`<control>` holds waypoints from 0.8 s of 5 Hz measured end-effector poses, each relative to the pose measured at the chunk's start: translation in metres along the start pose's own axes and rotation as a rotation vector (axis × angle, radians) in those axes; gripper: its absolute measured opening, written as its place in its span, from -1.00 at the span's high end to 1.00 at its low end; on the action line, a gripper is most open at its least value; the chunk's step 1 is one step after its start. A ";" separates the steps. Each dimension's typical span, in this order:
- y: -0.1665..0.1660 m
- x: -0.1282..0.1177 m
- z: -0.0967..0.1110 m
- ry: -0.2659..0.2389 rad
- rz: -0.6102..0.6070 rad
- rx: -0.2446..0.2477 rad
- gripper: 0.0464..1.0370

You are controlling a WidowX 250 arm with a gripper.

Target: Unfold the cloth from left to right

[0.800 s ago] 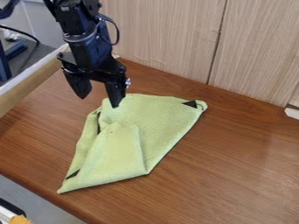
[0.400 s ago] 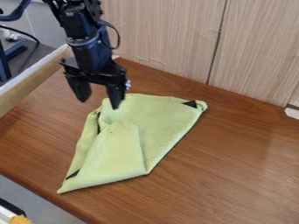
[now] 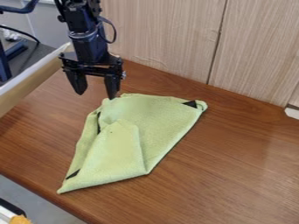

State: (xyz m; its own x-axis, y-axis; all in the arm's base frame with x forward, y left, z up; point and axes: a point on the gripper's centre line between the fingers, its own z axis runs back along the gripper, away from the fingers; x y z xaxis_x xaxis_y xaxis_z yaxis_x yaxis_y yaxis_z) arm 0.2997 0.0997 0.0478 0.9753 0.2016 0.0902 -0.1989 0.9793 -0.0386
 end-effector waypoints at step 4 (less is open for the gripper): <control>0.009 -0.010 -0.057 0.076 0.010 -0.003 -0.90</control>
State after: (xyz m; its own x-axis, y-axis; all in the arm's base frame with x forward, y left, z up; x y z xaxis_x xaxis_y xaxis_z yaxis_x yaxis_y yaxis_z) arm 0.2942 0.1050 -0.0101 0.9777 0.2093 0.0138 -0.2086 0.9771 -0.0422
